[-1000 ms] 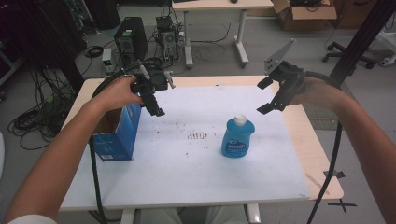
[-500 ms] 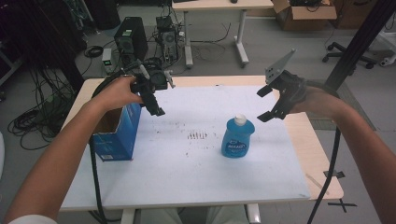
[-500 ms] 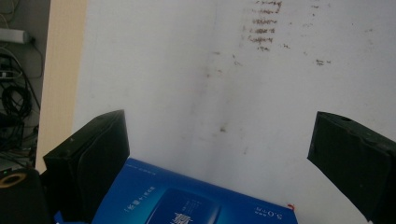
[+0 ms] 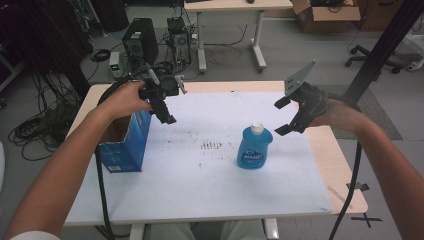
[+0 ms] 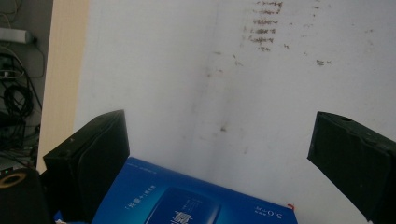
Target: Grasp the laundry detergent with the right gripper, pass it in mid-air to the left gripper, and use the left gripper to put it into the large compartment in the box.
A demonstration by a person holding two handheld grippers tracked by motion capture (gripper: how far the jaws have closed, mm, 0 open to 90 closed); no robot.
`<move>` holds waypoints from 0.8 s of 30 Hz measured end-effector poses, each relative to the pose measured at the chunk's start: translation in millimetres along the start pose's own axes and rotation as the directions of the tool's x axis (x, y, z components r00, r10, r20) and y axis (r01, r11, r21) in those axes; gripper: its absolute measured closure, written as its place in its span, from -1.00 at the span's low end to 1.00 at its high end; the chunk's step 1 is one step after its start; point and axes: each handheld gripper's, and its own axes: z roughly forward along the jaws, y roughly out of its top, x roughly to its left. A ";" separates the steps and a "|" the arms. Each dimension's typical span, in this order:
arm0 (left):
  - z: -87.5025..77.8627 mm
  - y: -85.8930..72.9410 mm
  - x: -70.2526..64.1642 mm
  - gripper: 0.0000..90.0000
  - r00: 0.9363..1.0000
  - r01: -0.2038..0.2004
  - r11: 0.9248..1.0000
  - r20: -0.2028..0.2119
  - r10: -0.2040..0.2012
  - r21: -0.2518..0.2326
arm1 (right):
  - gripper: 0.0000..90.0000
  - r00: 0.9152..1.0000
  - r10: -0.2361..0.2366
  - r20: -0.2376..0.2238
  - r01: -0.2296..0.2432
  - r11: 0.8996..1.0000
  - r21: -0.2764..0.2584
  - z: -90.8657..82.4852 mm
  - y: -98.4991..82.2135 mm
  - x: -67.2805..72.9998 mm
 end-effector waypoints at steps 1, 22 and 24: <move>0.0 0.0 -0.1 -0.88 1.000 -0.001 1.000 0.000 0.001 0.001 | -0.93 1.000 -0.002 -0.002 0.002 1.000 -0.001 0.8 -0.4 0.1; 2.0 2.4 -0.5 -0.88 1.000 -0.004 1.000 0.002 0.004 0.004 | -0.93 1.000 0.008 -0.014 -0.009 0.999 -0.042 16.7 -24.0 7.2; 2.1 2.4 -0.3 -0.88 1.000 -0.003 1.000 0.002 0.003 0.004 | -0.93 1.000 0.010 -0.015 -0.010 0.999 -0.044 18.2 -26.3 7.8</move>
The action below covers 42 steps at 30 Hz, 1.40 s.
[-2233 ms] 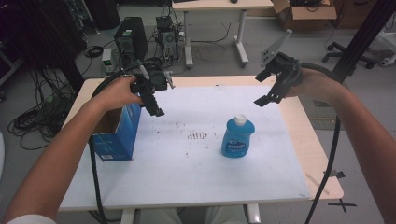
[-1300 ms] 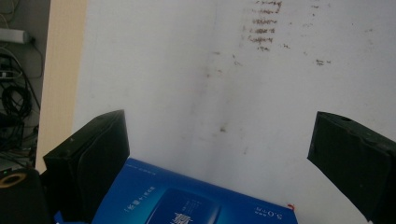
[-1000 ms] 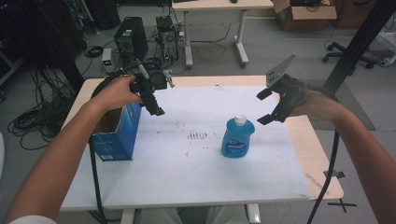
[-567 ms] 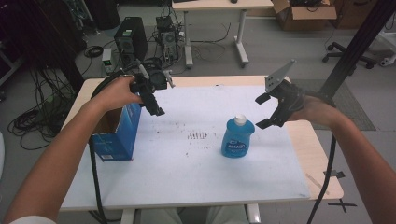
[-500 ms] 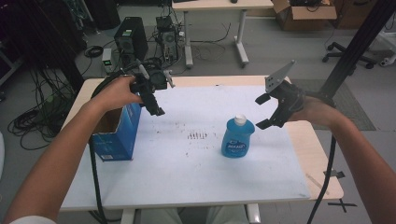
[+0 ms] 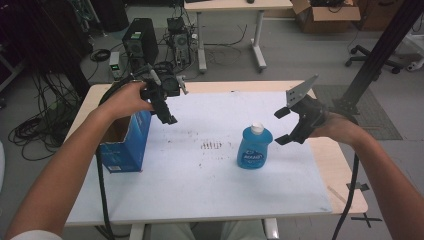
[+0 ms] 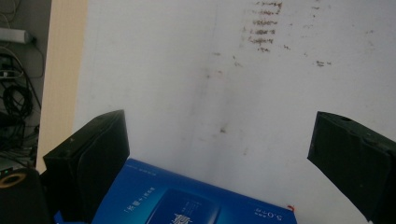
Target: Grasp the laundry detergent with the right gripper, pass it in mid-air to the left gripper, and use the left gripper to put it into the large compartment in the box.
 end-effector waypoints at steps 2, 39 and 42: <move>0.0 -0.1 -0.1 -0.88 1.000 0.001 1.000 0.000 -0.001 0.001 | -0.93 1.000 0.007 -0.004 -0.007 1.000 -0.003 1.6 -2.5 0.5; 1.4 3.1 -2.0 -0.88 1.000 0.002 1.000 -0.003 -0.002 0.001 | -0.93 0.999 0.025 -0.031 -0.030 0.989 -0.146 24.3 -36.3 3.7; 2.1 3.8 -2.2 -0.88 1.000 0.001 1.000 -0.002 -0.001 0.007 | -0.93 0.999 0.032 -0.038 -0.038 0.986 -0.162 27.0 -39.9 3.4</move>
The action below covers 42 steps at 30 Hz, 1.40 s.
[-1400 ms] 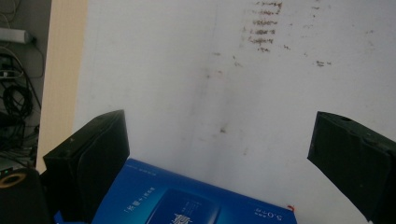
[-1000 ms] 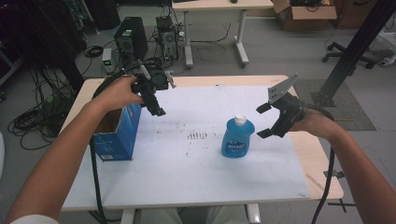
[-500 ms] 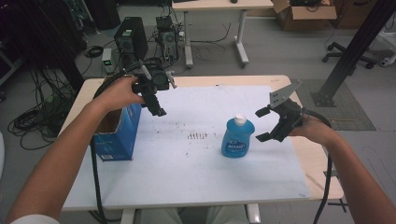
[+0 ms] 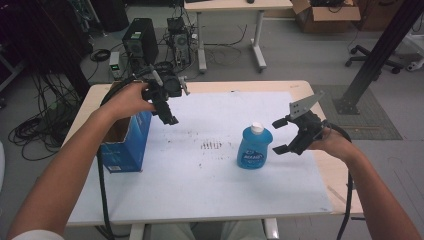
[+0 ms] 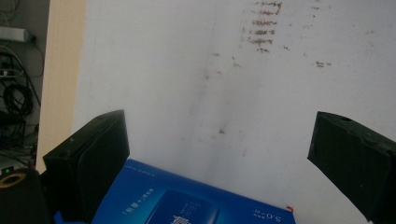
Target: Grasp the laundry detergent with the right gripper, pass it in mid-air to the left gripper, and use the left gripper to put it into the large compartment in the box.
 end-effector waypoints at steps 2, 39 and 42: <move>-0.2 0.4 0.0 -0.88 1.000 -0.005 1.000 0.000 0.005 0.003 | -0.93 1.000 0.000 0.000 0.000 1.000 -0.007 0.9 -1.5 -0.5; 3.1 2.7 -0.2 -0.88 1.000 0.004 1.000 -0.003 -0.004 0.013 | -0.93 0.998 0.066 -0.007 -0.066 0.993 -0.100 14.7 -37.6 -1.8; 2.9 3.0 -0.5 -0.87 1.000 0.003 1.000 -0.003 -0.003 0.015 | -0.93 0.998 0.067 -0.009 -0.068 0.992 -0.108 16.3 -38.5 -1.8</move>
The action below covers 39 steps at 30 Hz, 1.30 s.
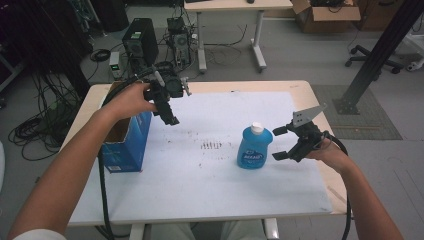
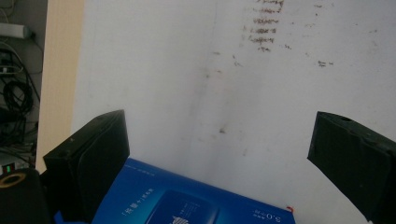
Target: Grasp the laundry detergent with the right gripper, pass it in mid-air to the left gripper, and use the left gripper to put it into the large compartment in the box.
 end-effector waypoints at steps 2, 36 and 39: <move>0.2 -0.2 0.0 -0.88 1.000 0.002 1.000 0.000 -0.002 -0.001 | -0.93 1.000 0.000 0.001 0.000 1.000 -0.002 0.4 -0.3 0.0; 1.5 1.4 -0.3 -0.87 1.000 0.002 1.000 -0.001 -0.002 0.007 | -0.92 1.000 -0.021 -0.023 0.019 0.998 -0.066 25.7 -5.0 -1.3; 1.6 0.8 0.4 -0.87 1.000 0.001 1.000 -0.002 -0.001 0.006 | -0.91 0.999 -0.019 -0.030 0.017 0.997 -0.072 29.3 -5.0 -0.9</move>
